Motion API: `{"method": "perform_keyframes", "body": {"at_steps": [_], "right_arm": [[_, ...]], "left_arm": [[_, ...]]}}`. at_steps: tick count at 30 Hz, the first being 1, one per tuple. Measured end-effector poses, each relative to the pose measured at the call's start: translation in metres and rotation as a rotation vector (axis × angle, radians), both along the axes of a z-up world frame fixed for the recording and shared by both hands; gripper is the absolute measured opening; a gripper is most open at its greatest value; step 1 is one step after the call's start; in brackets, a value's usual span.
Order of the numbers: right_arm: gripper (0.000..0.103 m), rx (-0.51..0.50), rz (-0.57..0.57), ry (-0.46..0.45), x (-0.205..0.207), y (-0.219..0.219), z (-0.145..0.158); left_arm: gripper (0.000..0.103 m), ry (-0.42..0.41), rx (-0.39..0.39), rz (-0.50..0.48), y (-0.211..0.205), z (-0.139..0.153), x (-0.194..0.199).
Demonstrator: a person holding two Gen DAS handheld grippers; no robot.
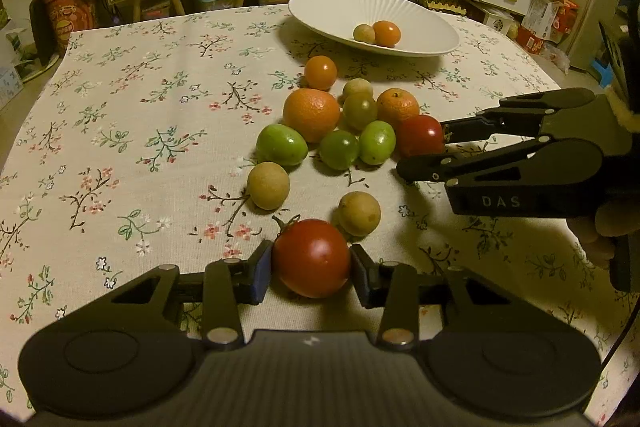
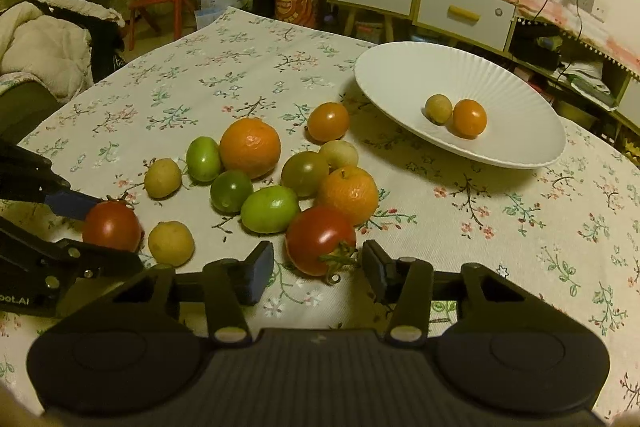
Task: Organize fruits
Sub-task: 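Grasp a large red tomato with the left gripper while the right gripper grasps another red tomato, then carry both red tomatoes over the white plate and open both grippers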
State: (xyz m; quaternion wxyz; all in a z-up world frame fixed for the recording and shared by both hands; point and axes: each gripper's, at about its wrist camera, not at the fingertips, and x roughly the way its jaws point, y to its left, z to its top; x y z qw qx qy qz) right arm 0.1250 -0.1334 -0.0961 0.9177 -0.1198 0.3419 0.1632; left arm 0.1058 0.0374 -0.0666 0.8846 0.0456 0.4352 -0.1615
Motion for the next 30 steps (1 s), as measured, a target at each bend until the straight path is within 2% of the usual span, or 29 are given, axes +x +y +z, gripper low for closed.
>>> {"method": "perform_keyframes", "body": {"at_steps": [5, 24, 30], "right_arm": [[0.034, 0.007, 0.001, 0.001, 0.0, -0.001, 0.001], [0.033, 0.07, 0.002, -0.015, -0.011, -0.014, 0.014], [0.033, 0.117, -0.015, -0.021, -0.013, -0.022, 0.024]], "left_arm": [[0.038, -0.001, -0.001, -0.001, 0.0, 0.0, 0.0], [0.038, -0.026, -0.039, -0.015, -0.006, 0.011, 0.009], [0.038, -0.044, -0.047, -0.019, -0.012, 0.017, 0.014]]}}
